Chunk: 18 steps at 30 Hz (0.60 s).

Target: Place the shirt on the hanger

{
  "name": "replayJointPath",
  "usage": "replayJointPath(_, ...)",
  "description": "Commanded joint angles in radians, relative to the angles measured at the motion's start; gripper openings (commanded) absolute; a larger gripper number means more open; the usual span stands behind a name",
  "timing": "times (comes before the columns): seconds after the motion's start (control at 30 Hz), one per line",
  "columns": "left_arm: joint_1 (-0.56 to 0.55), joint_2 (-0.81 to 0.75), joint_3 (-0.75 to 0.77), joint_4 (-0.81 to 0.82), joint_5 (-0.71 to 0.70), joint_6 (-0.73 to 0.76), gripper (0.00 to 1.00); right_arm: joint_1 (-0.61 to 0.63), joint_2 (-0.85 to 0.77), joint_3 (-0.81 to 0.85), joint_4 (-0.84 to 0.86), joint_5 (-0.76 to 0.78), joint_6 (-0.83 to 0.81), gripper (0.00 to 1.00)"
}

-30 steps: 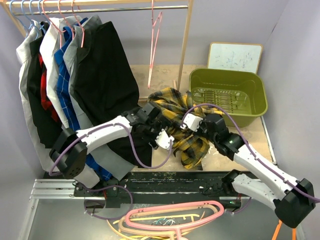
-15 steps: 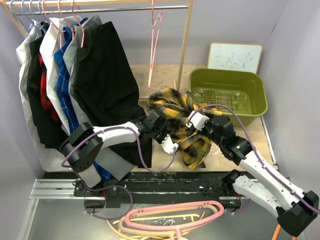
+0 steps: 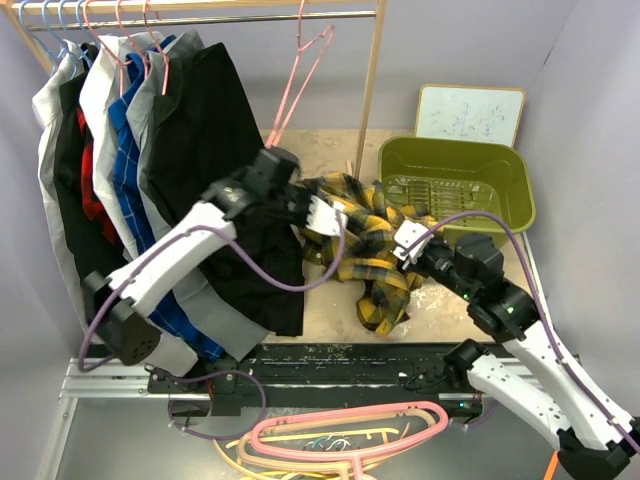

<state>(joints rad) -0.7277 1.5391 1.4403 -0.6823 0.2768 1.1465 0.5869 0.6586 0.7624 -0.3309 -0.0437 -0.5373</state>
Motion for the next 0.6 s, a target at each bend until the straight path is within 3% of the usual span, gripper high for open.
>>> replayJointPath(0.0,0.071,-0.126,0.107,-0.315,0.14,-0.079,0.0,-0.006,0.019,0.089,0.033,-0.132,0.023,0.0)
replayJointPath(0.3,0.077,-0.204,0.363,-0.608,0.215,-0.081,0.0,-0.006,0.147,0.325,0.106,-0.269,0.069,0.0)
replayJointPath(0.57,0.096,-0.222,0.698,-0.685,0.18,-0.139,0.0,-0.006,0.237,0.673,0.078,-0.442,0.127,0.0)
